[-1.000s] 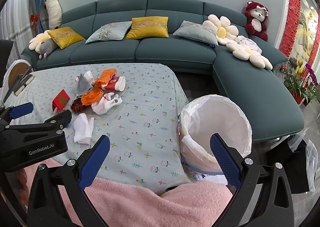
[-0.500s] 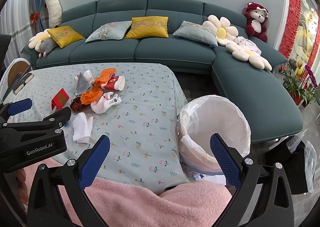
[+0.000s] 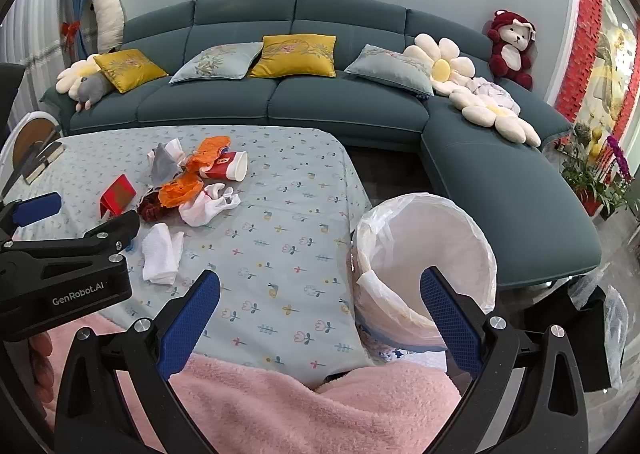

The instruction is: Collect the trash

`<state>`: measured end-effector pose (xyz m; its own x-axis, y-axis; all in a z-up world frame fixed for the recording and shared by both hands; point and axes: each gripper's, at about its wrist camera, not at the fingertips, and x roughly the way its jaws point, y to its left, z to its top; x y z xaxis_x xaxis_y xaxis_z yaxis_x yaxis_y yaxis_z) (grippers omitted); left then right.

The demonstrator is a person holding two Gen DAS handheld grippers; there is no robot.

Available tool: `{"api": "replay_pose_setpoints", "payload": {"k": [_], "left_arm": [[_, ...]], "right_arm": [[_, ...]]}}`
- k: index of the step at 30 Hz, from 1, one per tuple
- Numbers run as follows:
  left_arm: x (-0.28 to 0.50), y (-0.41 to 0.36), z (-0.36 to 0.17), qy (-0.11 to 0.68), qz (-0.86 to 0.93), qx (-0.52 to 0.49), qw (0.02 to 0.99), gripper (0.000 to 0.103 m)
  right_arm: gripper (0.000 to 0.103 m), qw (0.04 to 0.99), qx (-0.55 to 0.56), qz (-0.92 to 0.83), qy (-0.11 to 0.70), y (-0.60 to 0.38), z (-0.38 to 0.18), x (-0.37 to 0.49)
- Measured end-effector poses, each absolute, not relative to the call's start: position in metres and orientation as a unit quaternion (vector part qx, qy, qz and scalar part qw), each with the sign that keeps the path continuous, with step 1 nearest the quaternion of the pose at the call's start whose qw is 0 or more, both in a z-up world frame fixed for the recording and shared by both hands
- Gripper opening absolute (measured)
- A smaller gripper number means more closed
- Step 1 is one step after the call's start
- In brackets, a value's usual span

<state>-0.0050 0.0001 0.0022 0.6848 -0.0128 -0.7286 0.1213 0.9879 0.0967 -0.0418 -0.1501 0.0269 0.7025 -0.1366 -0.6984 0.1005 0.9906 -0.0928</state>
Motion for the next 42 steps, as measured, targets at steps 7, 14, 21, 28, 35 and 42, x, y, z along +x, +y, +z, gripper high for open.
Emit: {"api": "replay_pose_setpoints", "payload": {"k": [7, 14, 21, 28, 35, 42], "left_arm": [[-0.005, 0.000, 0.002, 0.396, -0.037, 0.068, 0.915, 0.096], [-0.007, 0.003, 0.001, 0.397, -0.036, 0.064, 0.915, 0.096], [-0.007, 0.008, -0.001, 0.399, -0.035, 0.058, 0.915, 0.096], [-0.006, 0.016, -0.002, 0.402, -0.037, 0.050, 0.914, 0.096], [-0.005, 0.026, -0.005, 0.409, -0.048, 0.040, 0.910, 0.096], [-0.001, 0.043, -0.010, 0.416, -0.065, 0.035, 0.906, 0.096]], "right_arm": [[0.096, 0.922, -0.024, -0.069, 0.381, -0.150, 0.026, -0.044], [0.096, 0.922, -0.029, -0.072, 0.380, -0.146, 0.027, -0.045], [0.096, 0.920, -0.027, -0.072, 0.384, -0.143, 0.026, -0.045], [0.096, 0.915, -0.024, -0.075, 0.395, -0.136, 0.026, -0.043], [0.096, 0.917, -0.014, -0.089, 0.388, -0.132, 0.029, -0.044], [0.096, 0.918, -0.012, -0.093, 0.386, -0.117, 0.026, -0.040]]}}
